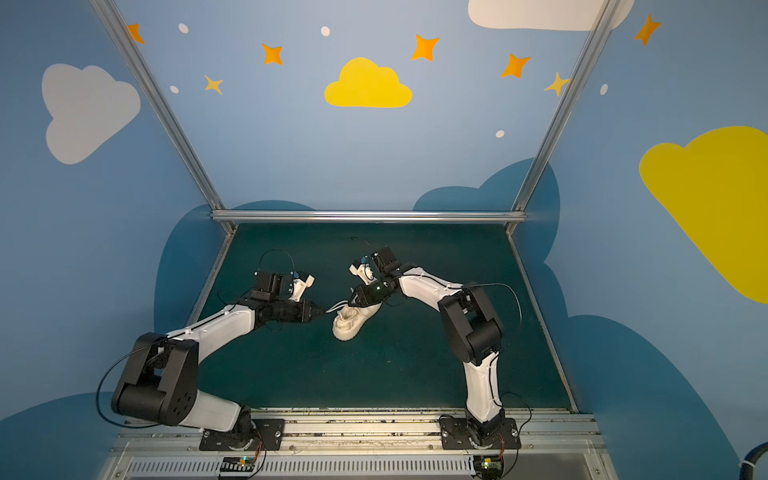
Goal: Tie the shoes
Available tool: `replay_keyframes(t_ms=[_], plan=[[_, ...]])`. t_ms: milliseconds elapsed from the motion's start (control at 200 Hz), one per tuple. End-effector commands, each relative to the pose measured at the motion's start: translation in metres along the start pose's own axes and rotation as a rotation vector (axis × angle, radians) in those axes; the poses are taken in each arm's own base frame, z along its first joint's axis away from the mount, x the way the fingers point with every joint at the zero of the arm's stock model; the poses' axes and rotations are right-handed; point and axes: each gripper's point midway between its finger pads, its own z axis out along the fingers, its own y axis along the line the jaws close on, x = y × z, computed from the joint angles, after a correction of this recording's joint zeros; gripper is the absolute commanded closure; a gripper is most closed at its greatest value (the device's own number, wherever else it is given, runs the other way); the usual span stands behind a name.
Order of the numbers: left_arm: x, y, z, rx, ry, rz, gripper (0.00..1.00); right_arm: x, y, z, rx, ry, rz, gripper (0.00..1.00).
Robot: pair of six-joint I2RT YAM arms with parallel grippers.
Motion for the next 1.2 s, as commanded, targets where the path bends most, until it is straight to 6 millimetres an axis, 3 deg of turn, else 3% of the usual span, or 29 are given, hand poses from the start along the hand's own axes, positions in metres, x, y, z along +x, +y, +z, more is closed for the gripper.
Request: replay_keyframes(t_ms=[0,105,275,446,791,901,1011,1191], plan=[[-0.002,-0.005,-0.006,0.001,-0.019,0.012,0.57,-0.003,0.01,-0.015,-0.032,-0.031,0.007,0.63],[0.0,-0.002,-0.006,-0.016,-0.01,0.003,0.5,-0.004,0.01,-0.022,-0.03,-0.047,0.005,0.63],[0.003,0.027,-0.007,-0.172,0.069,-0.09,0.51,-0.007,0.012,-0.032,-0.027,-0.057,0.003,0.63],[-0.005,0.031,0.006,-0.165,0.132,-0.188,0.53,-0.011,0.014,-0.042,-0.02,-0.079,-0.005,0.63],[-0.028,0.043,0.03,-0.28,0.224,0.045,0.54,-0.01,0.005,-0.065,0.005,-0.105,0.014,0.66],[-0.029,0.043,0.035,-0.273,0.264,0.016,0.55,-0.006,0.002,-0.07,0.027,-0.081,0.024,0.66],[-0.025,0.032,0.039,-0.225,0.257,-0.015,0.6,-0.003,-0.001,-0.072,0.04,-0.088,0.039,0.66],[0.0,0.035,0.032,-0.326,0.311,-0.033,0.6,-0.003,-0.005,-0.074,0.035,-0.095,0.057,0.66]])
